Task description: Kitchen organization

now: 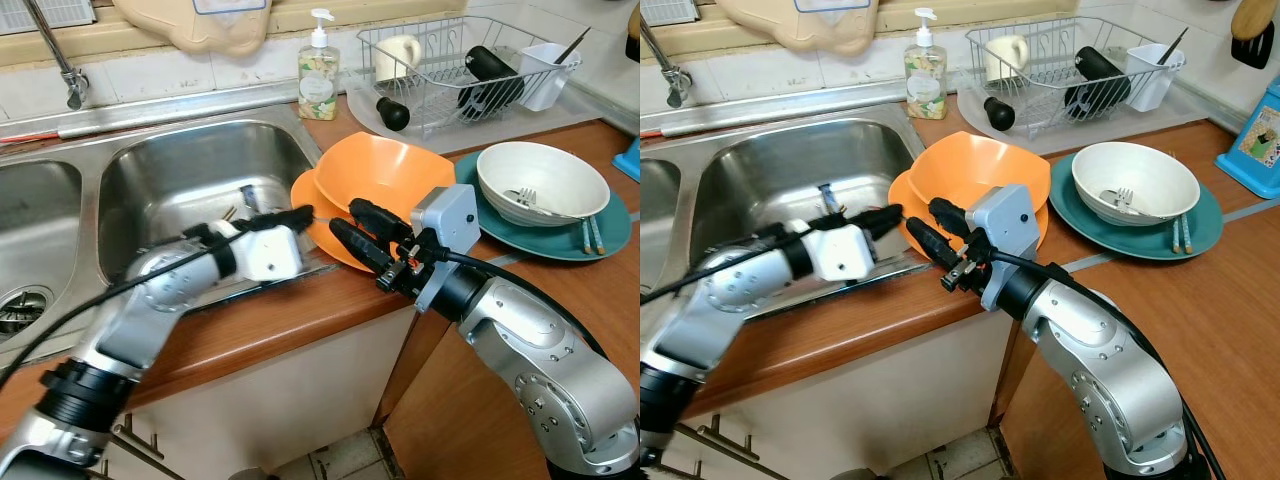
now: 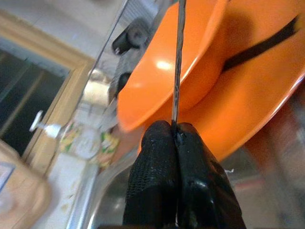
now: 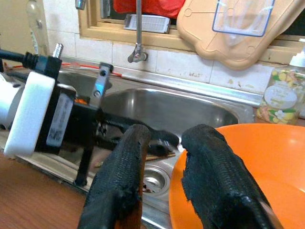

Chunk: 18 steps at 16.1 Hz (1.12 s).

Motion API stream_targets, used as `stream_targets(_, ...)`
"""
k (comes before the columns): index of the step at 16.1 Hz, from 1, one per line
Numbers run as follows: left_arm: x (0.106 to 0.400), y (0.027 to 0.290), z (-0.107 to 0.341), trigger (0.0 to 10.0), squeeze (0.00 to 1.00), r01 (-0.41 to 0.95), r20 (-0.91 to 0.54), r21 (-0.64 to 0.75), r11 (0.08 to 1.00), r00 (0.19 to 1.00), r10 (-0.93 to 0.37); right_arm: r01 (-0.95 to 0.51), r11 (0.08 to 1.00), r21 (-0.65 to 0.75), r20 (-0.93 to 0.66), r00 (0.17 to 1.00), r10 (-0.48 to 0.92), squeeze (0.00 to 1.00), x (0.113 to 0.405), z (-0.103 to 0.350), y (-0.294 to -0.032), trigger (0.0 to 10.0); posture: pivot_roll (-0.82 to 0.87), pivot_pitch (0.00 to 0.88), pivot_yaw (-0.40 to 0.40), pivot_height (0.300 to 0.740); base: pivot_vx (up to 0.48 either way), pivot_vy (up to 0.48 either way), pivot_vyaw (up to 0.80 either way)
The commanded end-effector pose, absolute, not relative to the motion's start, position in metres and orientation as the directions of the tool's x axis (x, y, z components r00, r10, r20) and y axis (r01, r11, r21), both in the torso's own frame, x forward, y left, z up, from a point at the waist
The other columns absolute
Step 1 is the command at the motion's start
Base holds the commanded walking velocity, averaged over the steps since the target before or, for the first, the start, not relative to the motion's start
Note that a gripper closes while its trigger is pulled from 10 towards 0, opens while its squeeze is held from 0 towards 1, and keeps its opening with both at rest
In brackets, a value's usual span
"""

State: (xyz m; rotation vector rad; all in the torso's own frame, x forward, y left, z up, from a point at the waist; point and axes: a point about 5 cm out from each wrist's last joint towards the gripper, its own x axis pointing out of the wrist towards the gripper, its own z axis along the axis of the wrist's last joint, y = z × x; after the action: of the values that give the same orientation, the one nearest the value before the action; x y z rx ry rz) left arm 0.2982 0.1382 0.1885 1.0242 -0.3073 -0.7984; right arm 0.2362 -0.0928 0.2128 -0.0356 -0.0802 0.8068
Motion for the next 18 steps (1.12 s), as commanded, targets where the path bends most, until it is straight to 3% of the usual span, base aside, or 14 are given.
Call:
stream_targets(1,0.302,0.152,0.193,0.0,0.0,0.414,-0.124,0.864,0.286,0.727,-0.676,-0.718,0.691,-0.084,0.079,0.686,0.723,0.0,0.235,0.217,-0.091,10.0,-0.09,0.0,0.041,0.74,0.0,0.0,0.0)
stream_targets(5,0.306,0.176,0.193,0.0,0.0,0.395,-0.154,0.874,0.283,0.778,-0.609,-0.727,0.681,-0.085,0.077,0.677,0.732,0.0,0.234,0.217,-0.089,10.0,-0.09,0.0,0.041,0.74,0.0,0.0,0.0)
stream_targets(7,0.315,0.202,0.176,0.0,0.0,0.444,-0.291,0.859,0.255,0.833,-0.47,-0.739,0.667,-0.093,0.039,0.667,0.744,0.0,0.233,0.212,-0.088,10.0,-0.09,0.0,0.043,0.74,0.0,0.0,0.0)
stream_targets(8,0.319,0.214,0.167,1.0,0.0,0.457,-0.338,0.85,0.261,0.854,-0.396,-0.75,0.655,-0.094,0.012,0.657,0.754,0.0,0.232,0.208,-0.087,10.0,-0.08,0.0,0.042,0.74,0.0,0.0,0.0)
stream_targets(9,0.324,0.22,0.162,5.0,0.0,0.457,-0.351,0.84,0.291,0.869,-0.349,-0.767,0.634,-0.099,-0.024,0.639,0.769,0.0,0.23,0.203,-0.086,10.0,-0.08,0.0,0.043,0.74,0.0,0.0,0.0)
stream_targets(10,0.332,0.226,0.151,10.0,0.0,0.465,-0.385,0.826,0.319,0.879,-0.283,-0.78,0.618,-0.094,-0.056,0.624,0.779,0.0,0.228,0.196,-0.084,10.0,-0.08,0.0,0.04,0.74,0.0,0.0,0.0)
stream_targets(12,0.338,0.228,0.143,10.0,0.0,0.469,-0.402,0.805,0.364,0.882,-0.247,-0.782,0.616,-0.094,-0.068,0.622,0.78,0.0,0.228,0.193,-0.082,10.0,-0.08,0.0,0.037,0.74,0.0,0.0,0.0)
stream_targets(16,0.35,0.228,0.114,10.0,0.0,0.533,-0.5,0.766,0.36,0.845,-0.188,-0.774,0.624,-0.113,-0.121,0.633,0.764,0.0,0.232,0.186,-0.083,10.0,-0.09,0.0,0.039,0.74,0.0,0.0,0.0)
stream_targets(17,0.352,0.226,0.11,10.0,0.35,0.549,-0.518,0.751,0.367,0.834,-0.189,-0.769,0.629,-0.117,-0.135,0.639,0.757,0.0,0.233,0.184,-0.083,10.0,-0.09,0.0,0.04,0.74,0.0,0.0,0.0)
stream_targets(18,0.352,0.225,0.108,10.0,1.0,0.555,-0.524,0.737,0.386,0.83,-0.193,-0.762,0.636,-0.118,-0.138,0.647,0.75,0.0,0.233,0.183,-0.084,10.0,-0.09,0.0,0.04,0.74,0.0,0.0,0.0)
